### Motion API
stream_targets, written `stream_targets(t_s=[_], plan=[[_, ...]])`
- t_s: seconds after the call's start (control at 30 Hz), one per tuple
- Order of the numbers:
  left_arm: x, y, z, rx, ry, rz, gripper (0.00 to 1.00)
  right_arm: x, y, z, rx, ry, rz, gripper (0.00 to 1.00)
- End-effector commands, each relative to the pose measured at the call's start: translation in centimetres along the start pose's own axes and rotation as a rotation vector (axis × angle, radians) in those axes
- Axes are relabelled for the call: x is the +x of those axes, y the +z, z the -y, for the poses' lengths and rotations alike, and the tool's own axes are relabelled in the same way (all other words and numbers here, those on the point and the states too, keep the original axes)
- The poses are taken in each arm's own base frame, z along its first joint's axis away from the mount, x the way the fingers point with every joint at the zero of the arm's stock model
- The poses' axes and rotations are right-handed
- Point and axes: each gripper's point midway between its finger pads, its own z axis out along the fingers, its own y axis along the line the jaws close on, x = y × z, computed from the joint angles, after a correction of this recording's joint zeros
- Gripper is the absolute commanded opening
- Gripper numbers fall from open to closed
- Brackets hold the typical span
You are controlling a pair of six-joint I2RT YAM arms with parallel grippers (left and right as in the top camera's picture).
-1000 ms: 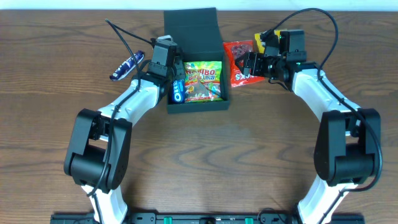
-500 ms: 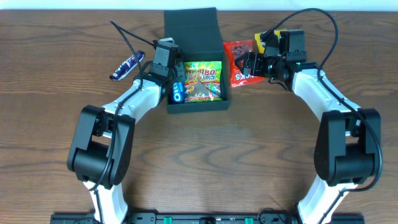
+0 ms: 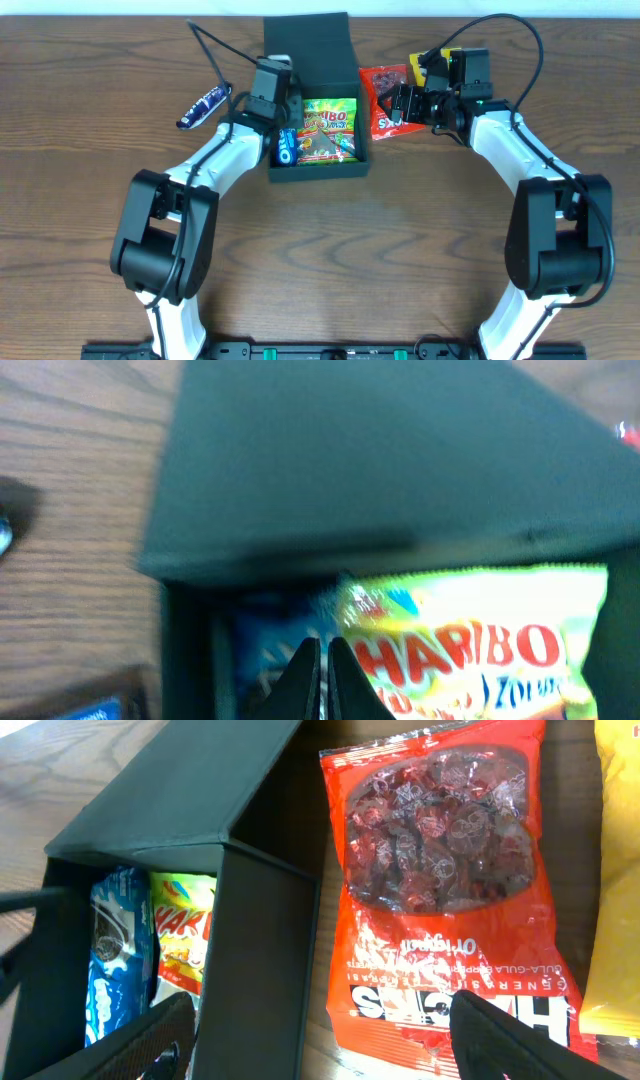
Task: Pack container
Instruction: 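Release Oreo pack and lift left gripper out of box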
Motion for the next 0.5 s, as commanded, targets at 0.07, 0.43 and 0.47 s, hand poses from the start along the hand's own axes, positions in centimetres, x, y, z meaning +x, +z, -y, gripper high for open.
stream_targets(t_s=[0.07, 0.43, 0.47], plan=[[-0.2, -0.4, 0.7, -0.111, 0.109, 0.032, 0.06, -0.7, -0.8, -1.1, -0.017, -0.016, 0.020, 0.82], [1.1, 0.9, -1.0, -0.211, 0.116, 0.010, 0.06, 0.0, -0.8, -0.9, -0.009, -0.021, -0.007, 0.83], [1.4, 1.1, -1.1, -0.213, 0.117, 0.002, 0.06, 0.1, -0.8, -0.9, -0.009, -0.020, -0.009, 0.83]])
